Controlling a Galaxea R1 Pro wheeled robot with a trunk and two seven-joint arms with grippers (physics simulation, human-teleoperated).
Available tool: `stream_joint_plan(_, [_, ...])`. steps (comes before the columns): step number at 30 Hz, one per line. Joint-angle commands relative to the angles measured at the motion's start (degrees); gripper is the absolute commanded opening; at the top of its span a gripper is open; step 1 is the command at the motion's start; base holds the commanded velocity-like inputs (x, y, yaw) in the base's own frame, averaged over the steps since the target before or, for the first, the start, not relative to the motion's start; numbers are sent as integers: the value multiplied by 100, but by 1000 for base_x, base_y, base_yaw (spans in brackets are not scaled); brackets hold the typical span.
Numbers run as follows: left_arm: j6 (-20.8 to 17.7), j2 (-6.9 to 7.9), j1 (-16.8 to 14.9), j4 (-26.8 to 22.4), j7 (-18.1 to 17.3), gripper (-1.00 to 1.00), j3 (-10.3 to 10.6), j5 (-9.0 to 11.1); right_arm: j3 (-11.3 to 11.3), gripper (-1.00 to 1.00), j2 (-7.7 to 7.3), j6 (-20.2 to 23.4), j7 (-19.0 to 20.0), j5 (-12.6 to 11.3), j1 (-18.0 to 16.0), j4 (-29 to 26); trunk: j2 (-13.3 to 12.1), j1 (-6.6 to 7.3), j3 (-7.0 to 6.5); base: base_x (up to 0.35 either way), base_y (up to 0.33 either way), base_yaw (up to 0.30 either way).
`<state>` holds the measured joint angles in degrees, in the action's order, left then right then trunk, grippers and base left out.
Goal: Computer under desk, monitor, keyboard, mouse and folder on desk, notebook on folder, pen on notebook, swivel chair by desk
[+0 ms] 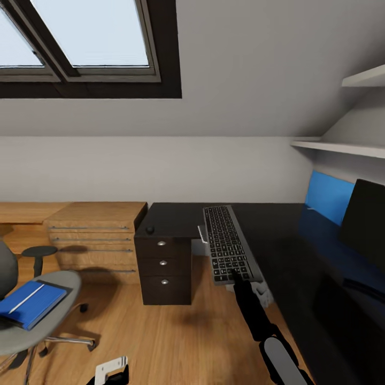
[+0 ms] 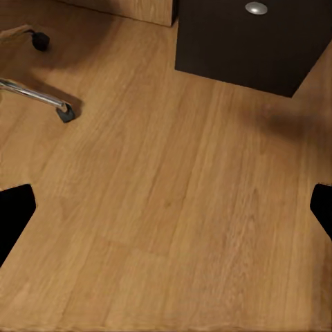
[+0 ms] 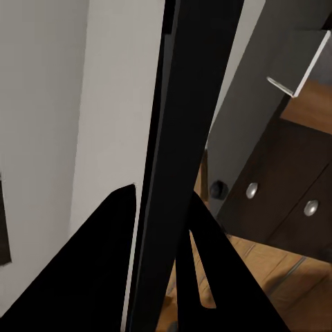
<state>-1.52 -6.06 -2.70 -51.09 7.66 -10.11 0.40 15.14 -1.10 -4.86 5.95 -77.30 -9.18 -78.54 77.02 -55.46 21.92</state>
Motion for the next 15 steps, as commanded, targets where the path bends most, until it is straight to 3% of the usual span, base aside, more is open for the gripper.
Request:
stream_joint_plan(1, [-16,-4,-3,-6,7,100,-13,4,22,-100,-9,-41,30,-64,-5,-1,4,3,11,-268,-1,62])
stream_joint_plan(11, [-15,-9,-3,-6,7,100,-26,3,28,-100,-73,-38,61,-76,-5,-30,4,3,18,-324,0,11])
stream_joint_plan(15, [-15,-5,-3,-6,7,100,-30,3,28,-100,-179,-36,72,-182,-5,-17,4,3,18,-335,0,0])
